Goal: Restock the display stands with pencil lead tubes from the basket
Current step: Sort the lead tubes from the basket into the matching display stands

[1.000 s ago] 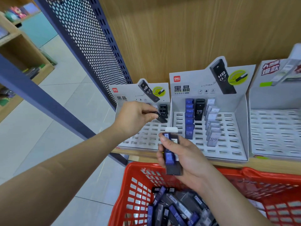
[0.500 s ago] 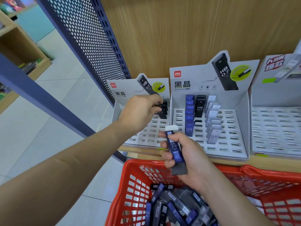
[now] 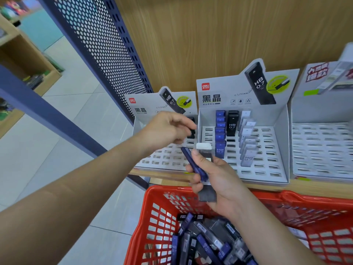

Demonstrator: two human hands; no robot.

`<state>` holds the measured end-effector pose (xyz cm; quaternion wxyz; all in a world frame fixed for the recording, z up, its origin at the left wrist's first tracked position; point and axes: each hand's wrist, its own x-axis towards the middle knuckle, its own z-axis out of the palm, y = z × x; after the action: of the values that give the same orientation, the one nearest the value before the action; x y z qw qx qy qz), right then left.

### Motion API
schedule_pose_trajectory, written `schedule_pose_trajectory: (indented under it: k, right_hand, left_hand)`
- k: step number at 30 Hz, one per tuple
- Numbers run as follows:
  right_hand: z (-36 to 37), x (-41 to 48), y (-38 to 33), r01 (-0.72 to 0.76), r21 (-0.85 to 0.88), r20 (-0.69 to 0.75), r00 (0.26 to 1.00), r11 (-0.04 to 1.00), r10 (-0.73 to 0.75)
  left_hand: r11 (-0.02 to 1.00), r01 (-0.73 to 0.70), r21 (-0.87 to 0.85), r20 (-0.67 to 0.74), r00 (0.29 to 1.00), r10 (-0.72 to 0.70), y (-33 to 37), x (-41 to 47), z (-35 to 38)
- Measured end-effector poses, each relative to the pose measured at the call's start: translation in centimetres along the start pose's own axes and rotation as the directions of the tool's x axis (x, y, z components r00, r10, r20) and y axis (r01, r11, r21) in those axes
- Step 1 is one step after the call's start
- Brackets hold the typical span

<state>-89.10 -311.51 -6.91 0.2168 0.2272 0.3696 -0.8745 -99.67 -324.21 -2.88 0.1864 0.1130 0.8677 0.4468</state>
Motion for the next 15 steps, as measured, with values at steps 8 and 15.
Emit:
schedule_pose_trajectory:
  k: [8, 15]
  right_hand:
    - [0.3, -0.3, 0.1, -0.046, 0.076, 0.063, 0.997, 0.996, 0.041]
    - [1.1, 0.0, -0.5, 0.087, 0.085, 0.069, 0.993, 0.993, -0.093]
  left_hand:
    - [0.999, 0.049, -0.004, 0.281, 0.959, -0.046, 0.1, -3.6, -2.3]
    - [0.956, 0.217, -0.195, 0.19, 0.965, -0.181, -0.7, -4.6, -2.6]
